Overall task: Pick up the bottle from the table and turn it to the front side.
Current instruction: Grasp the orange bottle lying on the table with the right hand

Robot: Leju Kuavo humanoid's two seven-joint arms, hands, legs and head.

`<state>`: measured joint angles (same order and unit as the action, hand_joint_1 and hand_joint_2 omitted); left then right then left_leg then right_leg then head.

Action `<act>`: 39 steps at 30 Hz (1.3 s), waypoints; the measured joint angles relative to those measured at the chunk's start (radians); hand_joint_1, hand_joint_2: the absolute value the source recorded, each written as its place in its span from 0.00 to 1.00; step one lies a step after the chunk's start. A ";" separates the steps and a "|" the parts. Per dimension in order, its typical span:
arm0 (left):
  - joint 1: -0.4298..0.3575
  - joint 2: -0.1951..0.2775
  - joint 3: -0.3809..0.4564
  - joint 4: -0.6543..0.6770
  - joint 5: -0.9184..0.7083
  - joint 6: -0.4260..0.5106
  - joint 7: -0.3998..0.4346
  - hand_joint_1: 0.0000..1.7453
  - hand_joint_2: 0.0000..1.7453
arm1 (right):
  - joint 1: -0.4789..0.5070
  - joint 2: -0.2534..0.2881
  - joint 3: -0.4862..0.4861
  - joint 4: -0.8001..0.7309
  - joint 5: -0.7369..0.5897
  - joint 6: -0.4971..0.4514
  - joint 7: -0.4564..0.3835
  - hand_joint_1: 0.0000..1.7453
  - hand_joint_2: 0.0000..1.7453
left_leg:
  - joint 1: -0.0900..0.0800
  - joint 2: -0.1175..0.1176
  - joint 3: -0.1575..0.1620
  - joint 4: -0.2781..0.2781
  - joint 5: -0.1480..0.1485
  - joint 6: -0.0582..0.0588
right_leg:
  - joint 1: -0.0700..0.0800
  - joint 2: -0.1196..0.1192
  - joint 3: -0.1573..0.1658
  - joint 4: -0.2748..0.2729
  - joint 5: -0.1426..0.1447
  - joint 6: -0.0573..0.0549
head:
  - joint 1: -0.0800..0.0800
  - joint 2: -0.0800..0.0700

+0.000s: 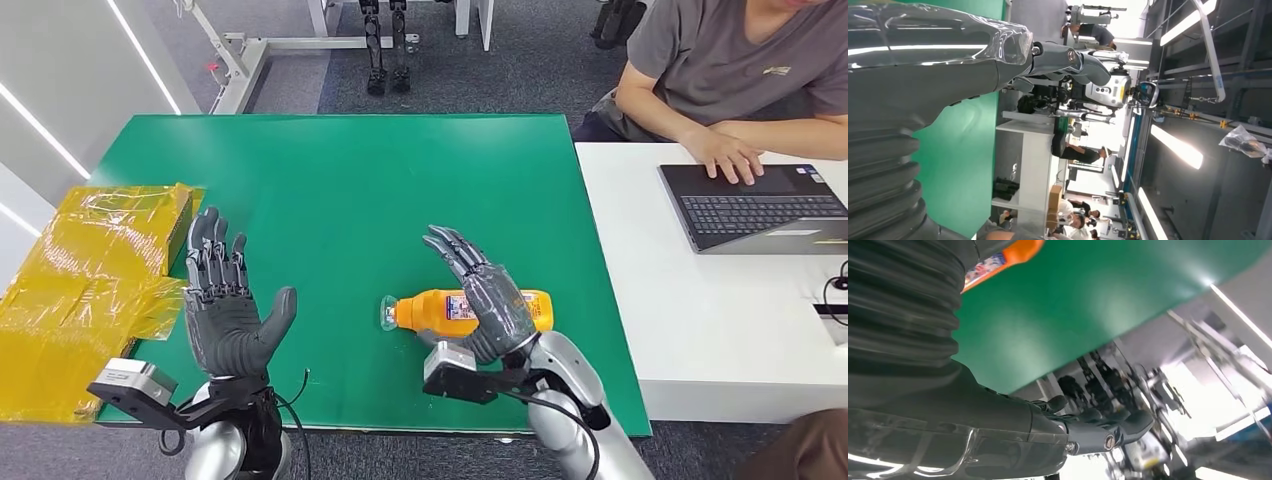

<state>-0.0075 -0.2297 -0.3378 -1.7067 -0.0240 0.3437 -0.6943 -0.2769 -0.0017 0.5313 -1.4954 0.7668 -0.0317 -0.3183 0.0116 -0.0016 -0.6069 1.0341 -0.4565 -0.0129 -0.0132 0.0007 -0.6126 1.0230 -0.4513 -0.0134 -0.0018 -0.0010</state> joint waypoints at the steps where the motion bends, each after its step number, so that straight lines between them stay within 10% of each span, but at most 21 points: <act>1: 0.000 0.001 0.000 0.000 0.000 -0.003 0.000 0.00 1.00 | -0.025 -0.012 0.001 0.028 -0.001 0.021 0.004 0.00 1.00 | 0.000 0.000 0.000 0.000 0.000 0.000 | 0.000 0.000 0.000 0.000 0.000 0.000 | 0.000 0.000; 20: -0.046 0.020 0.004 0.041 0.030 -0.057 0.012 0.00 1.00 | -0.386 -0.209 0.166 0.505 -0.047 0.359 0.036 0.00 1.00 | 0.000 -0.001 -0.001 0.001 0.001 0.001 | 0.000 -0.001 0.000 0.000 0.001 0.001 | 0.000 0.000; 37: -0.114 0.021 0.004 0.091 0.070 -0.029 0.034 0.00 1.00 | -0.526 -0.168 0.271 0.821 -0.106 0.407 -0.029 0.01 1.00 | 0.000 -0.001 -0.001 0.001 0.001 0.002 | 0.000 0.000 0.000 0.000 0.002 0.002 | 0.000 0.000; 39: -0.113 0.021 0.003 0.096 0.071 -0.021 0.026 0.00 1.00 | -0.539 -0.159 0.277 0.854 -0.107 0.395 -0.036 0.30 1.00 | 0.000 -0.001 -0.001 0.001 0.001 0.002 | 0.000 0.000 0.000 0.000 0.002 0.002 | 0.000 0.000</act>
<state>-0.1204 -0.2090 -0.3345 -1.6106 0.0466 0.3223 -0.6686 -0.8160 -0.1608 0.8086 -0.6411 0.6601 0.3638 -0.3540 0.0113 -0.0024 -0.6075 1.0351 -0.4554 -0.0111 -0.0134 0.0003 -0.6128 1.0231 -0.4496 -0.0117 -0.0018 -0.0008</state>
